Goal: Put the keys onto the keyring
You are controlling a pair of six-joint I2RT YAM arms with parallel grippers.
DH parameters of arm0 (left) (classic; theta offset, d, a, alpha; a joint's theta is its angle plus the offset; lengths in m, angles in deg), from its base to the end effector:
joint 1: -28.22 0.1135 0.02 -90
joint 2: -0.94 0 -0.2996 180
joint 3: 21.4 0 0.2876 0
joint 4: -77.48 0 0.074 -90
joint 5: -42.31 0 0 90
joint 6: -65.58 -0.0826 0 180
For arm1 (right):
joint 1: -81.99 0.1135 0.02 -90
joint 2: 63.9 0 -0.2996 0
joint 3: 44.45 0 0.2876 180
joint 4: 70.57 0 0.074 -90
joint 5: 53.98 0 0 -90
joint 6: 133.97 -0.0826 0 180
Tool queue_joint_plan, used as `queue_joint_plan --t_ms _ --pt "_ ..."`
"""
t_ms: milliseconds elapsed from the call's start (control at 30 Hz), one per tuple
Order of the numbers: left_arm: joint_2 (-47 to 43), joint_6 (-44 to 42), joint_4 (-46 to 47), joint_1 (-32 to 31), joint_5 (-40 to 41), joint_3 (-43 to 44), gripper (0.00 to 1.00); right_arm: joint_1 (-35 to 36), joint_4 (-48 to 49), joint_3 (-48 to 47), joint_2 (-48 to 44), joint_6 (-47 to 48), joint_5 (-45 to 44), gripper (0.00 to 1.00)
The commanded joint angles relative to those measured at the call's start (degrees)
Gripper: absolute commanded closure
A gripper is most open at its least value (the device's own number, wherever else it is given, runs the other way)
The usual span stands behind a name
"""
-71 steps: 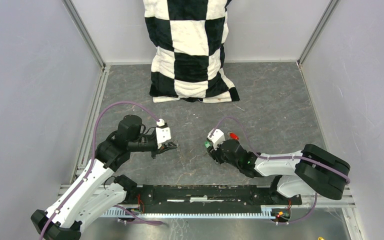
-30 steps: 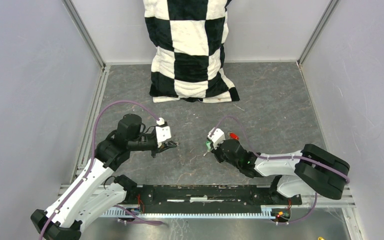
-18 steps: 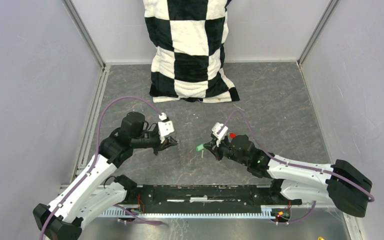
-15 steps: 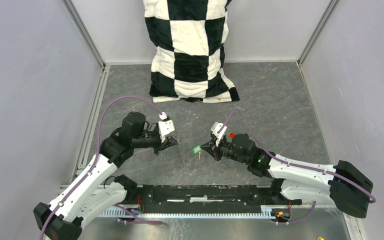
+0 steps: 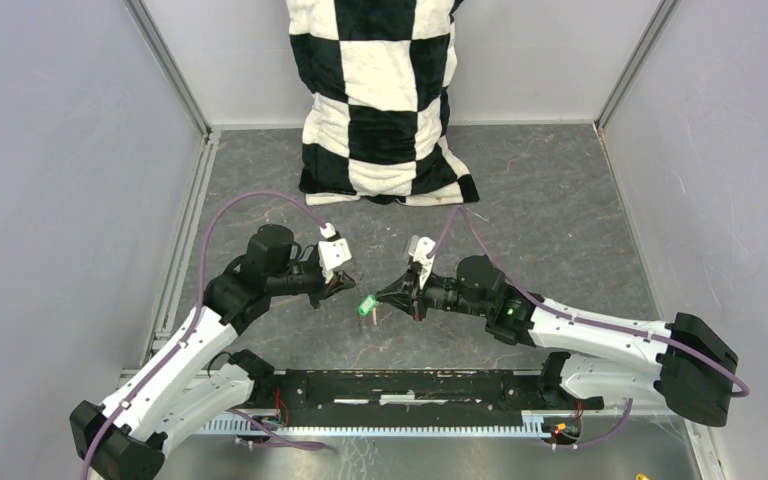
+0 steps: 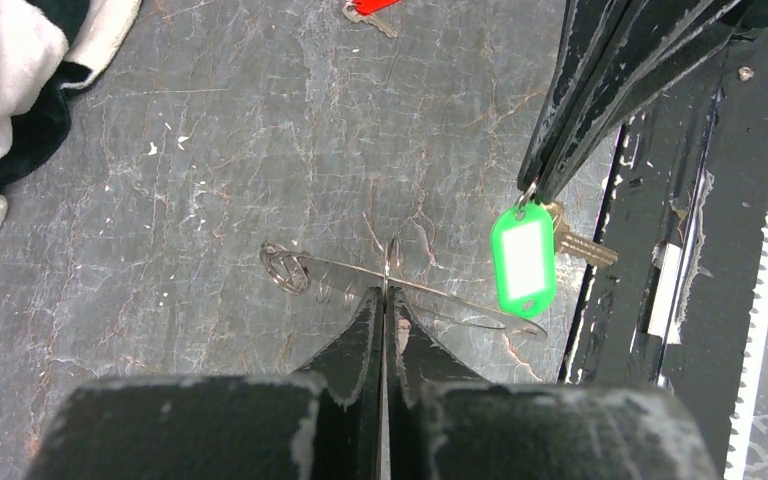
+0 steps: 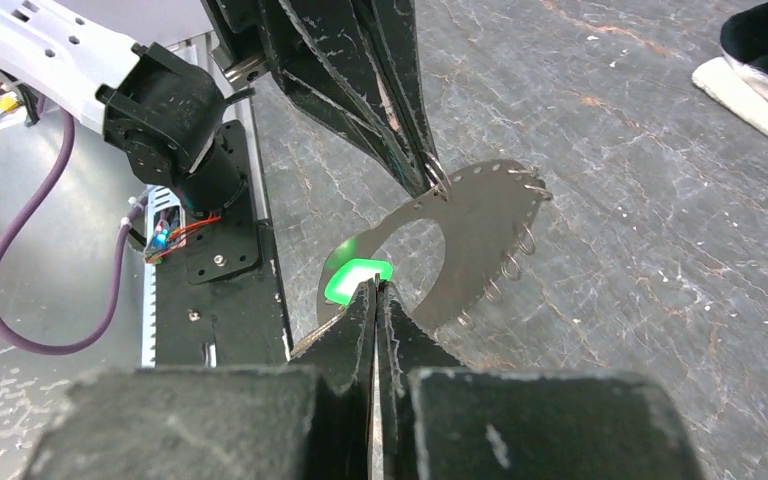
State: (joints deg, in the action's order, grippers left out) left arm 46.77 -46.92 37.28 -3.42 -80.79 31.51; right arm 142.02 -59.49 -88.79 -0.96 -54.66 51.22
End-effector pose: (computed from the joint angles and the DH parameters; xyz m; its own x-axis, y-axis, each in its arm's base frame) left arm 0.1607 -0.1520 0.2856 -0.1126 0.4459 -0.8880 0.9438 0.3276 0.0448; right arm 0.1354 0.2782 0.2685 -0.2434 -0.0638 -0.9678 -0.9369 0.2735 0.2176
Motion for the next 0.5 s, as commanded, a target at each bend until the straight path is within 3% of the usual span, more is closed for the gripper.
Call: queue_joint_plan --t_ms 0,300,467 --pt "-0.2 2.8 3.5 0.0 -0.7 0.5 0.98 0.8 3.9 -3.8 1.4 -1.1 1.9 1.0" --pt "0.4 2.5 3.4 0.0 -0.2 0.3 0.98 3.4 -7.5 -12.1 5.4 3.2 -6.5 1.0" --pt "0.2 1.9 3.4 0.0 -0.9 0.6 0.98 3.7 -7.4 -13.4 7.2 3.8 -7.4 0.99"
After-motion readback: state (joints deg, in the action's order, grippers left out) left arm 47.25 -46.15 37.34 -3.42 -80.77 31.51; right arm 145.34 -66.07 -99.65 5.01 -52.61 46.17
